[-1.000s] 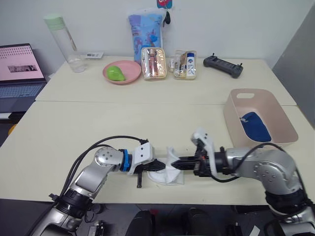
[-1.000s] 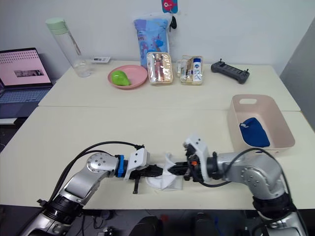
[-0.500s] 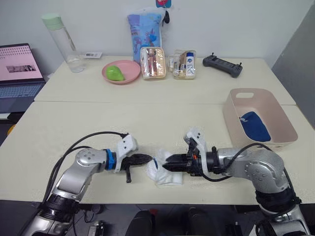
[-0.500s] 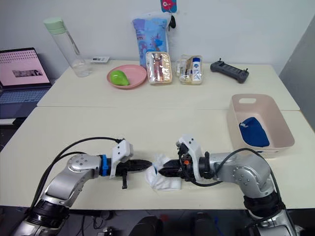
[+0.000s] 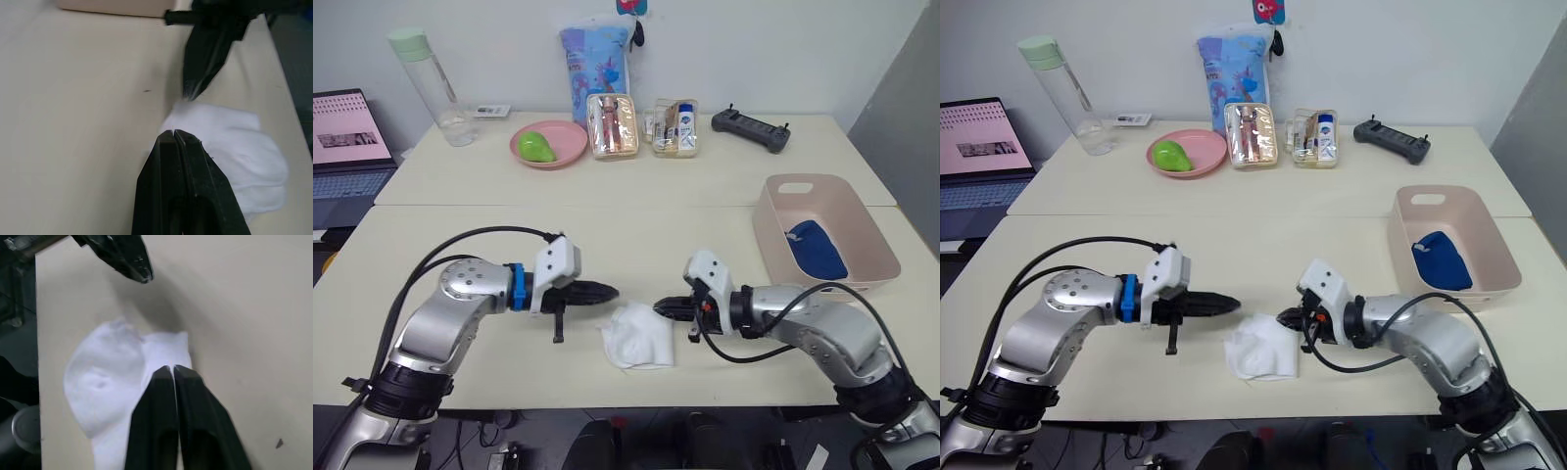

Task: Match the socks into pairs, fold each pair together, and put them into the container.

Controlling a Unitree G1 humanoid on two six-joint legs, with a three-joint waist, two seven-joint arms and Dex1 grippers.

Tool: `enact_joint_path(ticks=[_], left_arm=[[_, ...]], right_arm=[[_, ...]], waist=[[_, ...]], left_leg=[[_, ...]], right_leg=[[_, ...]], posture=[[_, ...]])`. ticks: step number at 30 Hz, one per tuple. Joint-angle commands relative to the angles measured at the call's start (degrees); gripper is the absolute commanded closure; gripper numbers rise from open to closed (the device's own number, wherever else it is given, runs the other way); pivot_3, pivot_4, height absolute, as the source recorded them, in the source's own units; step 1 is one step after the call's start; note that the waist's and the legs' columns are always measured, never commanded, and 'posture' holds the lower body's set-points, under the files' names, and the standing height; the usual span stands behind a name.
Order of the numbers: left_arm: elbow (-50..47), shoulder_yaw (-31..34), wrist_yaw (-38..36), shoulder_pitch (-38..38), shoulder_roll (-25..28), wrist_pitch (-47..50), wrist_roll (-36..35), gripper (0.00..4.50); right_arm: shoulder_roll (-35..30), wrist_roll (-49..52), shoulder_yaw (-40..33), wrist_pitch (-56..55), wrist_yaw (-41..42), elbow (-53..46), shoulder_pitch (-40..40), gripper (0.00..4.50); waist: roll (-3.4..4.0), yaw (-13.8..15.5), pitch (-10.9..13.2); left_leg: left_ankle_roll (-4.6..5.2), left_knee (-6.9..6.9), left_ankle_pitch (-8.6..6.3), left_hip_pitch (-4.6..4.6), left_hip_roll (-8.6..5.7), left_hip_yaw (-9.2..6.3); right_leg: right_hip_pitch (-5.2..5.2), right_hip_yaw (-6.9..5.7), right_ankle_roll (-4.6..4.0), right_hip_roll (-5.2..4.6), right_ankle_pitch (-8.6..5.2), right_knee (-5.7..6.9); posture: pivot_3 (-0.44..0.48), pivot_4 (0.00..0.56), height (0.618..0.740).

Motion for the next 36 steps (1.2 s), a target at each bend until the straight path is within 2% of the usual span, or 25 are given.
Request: enact_joint_path(ticks=[1,6,10,13,16,19,25,29,32,36], left_arm=[[1.16,-4.12,-0.84,0.02,-1.22,-4.73,3.65,4.50],[7.20,-7.53,-0.26,0.17,-2.50,-10.24,8.55,4.50],[12.00,-8.45,-0.70,3.76,-0.92,-15.74,11.85,4.50],[8.53,-5.26,-0.35,4.06,-0.80,-13.33,7.81,4.50],[5.12,-2.71,0.03,2.06,-1.38,-7.78,3.33,4.50],[4.59,-2.86,0.15,0.40,-1.87,-5.43,2.85,4.50],[9.47,-6.88,0.68,0.14,-1.55,-10.42,10.20,4.50],[10.54,-7.63,1.57,0.30,-2.19,-10.02,11.92,4.50],[10.80,-7.24,1.90,1.19,-1.43,-10.49,12.65,4.50],[9.58,-4.79,2.78,1.36,-1.99,-10.73,10.58,4.50]], right_arm=[[2.41,-5.28,3.35,-4.81,0.17,4.00,-1.58,4.47],[5.12,-10.13,4.46,-6.78,-1.17,7.22,-1.42,4.47],[7.15,-7.04,-1.51,-7.18,-1.17,4.91,0.96,4.47],[4.25,-1.66,-5.93,-4.85,3.60,-0.52,2.40,4.47],[-0.82,-1.46,-4.20,-4.73,8.62,-2.85,3.14,4.47],[-2.66,-1.55,-1.59,-4.89,11.77,-2.77,2.71,4.47],[-1.04,-6.30,4.21,-9.21,14.20,1.48,0.91,4.47],[-2.16,-10.51,9.08,-13.48,18.64,4.39,0.38,4.47],[-6.50,-11.54,9.12,-14.84,21.55,3.22,3.04,4.47],[-9.41,-10.81,5.33,-17.20,21.64,-1.25,6.72,4.47]], waist=[[0.00,0.01,0.01],[0.00,0.00,0.01],[0.00,0.02,0.00],[0.02,0.06,0.01],[0.02,0.03,0.02],[0.02,0.02,0.02],[0.02,-0.22,0.02],[0.02,-0.10,0.02],[0.02,-0.02,0.02],[0.00,0.10,0.01]], left_leg=[[0.00,0.01,0.00,-0.01,0.00,0.00],[0.00,0.01,0.00,-0.01,0.00,-0.01],[0.00,0.00,0.00,-0.02,0.00,-0.03],[0.00,-0.01,0.00,-0.04,0.00,-0.04],[0.00,0.02,0.00,-0.02,0.00,-0.05],[0.00,0.02,0.00,-0.02,0.00,-0.10],[0.00,0.01,0.00,0.01,0.01,-0.06],[0.00,0.03,0.00,0.00,0.01,-0.07],[0.00,0.03,0.00,-0.01,-0.01,-0.07],[0.00,0.03,0.00,0.00,-0.02,-0.09]], right_leg=[[-0.01,0.00,0.00,0.00,0.00,0.04],[-0.05,0.00,0.00,0.01,0.00,0.08],[-0.06,0.01,0.00,0.00,0.00,0.07],[-0.04,0.01,0.00,-0.04,0.00,0.02],[0.01,-0.02,0.00,-0.04,0.00,0.01],[0.00,-0.09,0.01,0.00,-0.01,0.04],[-0.01,-0.04,0.01,0.03,-0.01,0.07],[0.00,-0.05,0.00,0.02,-0.01,0.07],[0.00,-0.05,0.01,0.00,-0.01,0.04],[0.05,-0.07,0.01,-0.02,-0.01,-0.02]], posture=[[0.000,0.150,0.733],[0.000,0.150,0.733],[0.000,0.150,0.733],[0.000,0.150,0.733],[0.000,0.150,0.733],[0.000,0.150,0.733],[0.000,0.150,0.733],[0.000,0.150,0.733],[0.000,0.150,0.733],[0.000,0.150,0.733]])
